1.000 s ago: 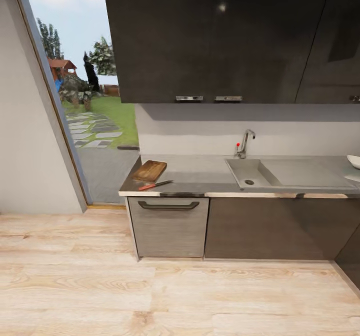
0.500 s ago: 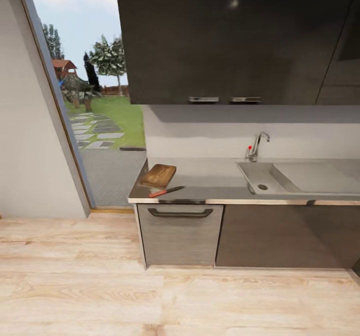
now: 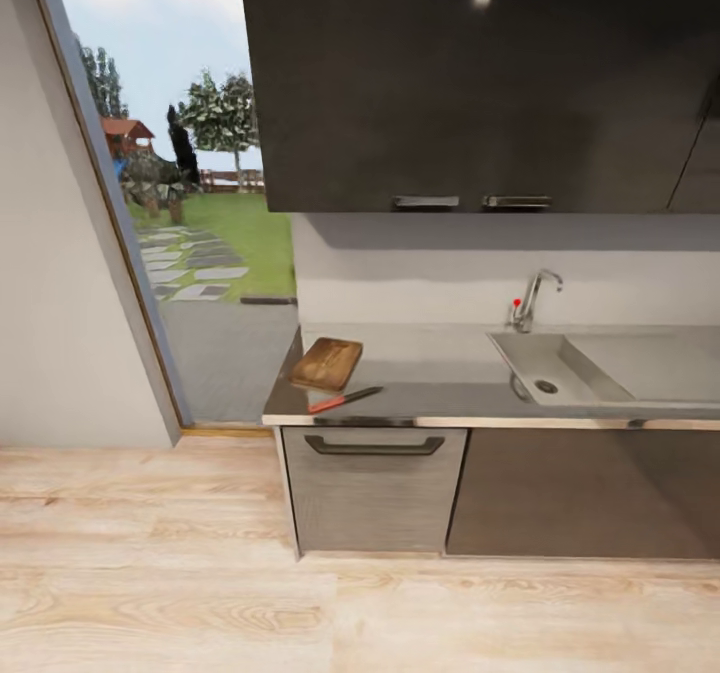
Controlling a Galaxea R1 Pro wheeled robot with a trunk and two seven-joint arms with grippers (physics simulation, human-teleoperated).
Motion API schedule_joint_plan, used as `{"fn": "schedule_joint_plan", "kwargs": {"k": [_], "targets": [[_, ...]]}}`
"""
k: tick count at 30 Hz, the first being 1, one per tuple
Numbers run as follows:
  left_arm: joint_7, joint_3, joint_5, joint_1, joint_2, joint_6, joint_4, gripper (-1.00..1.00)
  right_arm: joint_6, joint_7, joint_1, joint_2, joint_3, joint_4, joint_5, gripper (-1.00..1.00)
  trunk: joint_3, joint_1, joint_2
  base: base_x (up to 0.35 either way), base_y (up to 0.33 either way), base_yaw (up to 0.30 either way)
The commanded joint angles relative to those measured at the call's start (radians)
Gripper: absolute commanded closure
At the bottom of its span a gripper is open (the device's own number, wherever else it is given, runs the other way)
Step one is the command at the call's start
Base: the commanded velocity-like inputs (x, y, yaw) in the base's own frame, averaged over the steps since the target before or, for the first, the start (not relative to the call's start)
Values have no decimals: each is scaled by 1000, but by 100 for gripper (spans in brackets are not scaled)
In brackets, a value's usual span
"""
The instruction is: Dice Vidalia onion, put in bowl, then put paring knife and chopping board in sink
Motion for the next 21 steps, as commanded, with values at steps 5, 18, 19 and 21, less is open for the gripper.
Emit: {"fn": "schedule_joint_plan", "kwargs": {"k": [5,18,19,21], "targets": [[0,0,1,0,0,-2,0,-100,-2,0,0,0,2,-1,2,-100,-2,1,-2,283,202,0],[-1,-1,-1,0,-2,-4,9,-100,-2,1,0,-4,2,-1,2,-100,-2,1,-2,111,32,0],[0,-1,-1,0,-2,-4,9,-100,-2,1,0,-4,2,-1,2,-100,-2,1,-2,8,1,0],[0,-1,-1,0,-2,-4,8,-100,-2,0,0,-5,1,-1,2,-100,-2,1,-2,4,1,0]]}}
